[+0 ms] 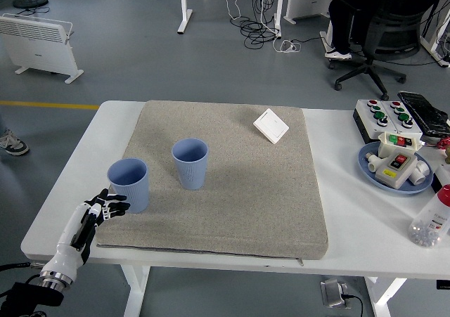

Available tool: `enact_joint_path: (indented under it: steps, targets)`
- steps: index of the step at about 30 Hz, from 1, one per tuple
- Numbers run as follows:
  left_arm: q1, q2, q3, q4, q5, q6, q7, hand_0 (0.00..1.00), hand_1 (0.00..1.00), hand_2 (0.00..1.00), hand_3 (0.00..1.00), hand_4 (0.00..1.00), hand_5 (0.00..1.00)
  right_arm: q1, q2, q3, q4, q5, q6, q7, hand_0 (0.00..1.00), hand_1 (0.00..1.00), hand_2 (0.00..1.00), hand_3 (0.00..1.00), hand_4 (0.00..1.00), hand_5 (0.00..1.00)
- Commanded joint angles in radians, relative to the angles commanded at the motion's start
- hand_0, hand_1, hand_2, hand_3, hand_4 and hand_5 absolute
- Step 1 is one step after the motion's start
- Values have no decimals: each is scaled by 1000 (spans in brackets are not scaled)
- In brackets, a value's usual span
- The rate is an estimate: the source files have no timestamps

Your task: Push cup pick cup insert cup

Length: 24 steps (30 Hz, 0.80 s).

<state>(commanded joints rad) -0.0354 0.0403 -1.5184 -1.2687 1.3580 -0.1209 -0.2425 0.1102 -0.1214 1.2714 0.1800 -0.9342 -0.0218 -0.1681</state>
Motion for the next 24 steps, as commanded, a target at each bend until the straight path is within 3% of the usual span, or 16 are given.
enact_joint_path:
  steps: [24]
  targets:
    - [-57,28,74,75,-1,10,-32,675,594,541,545,627,998,-3,4,3,0,-2,-1,-3,754,627,649,557,82,465]
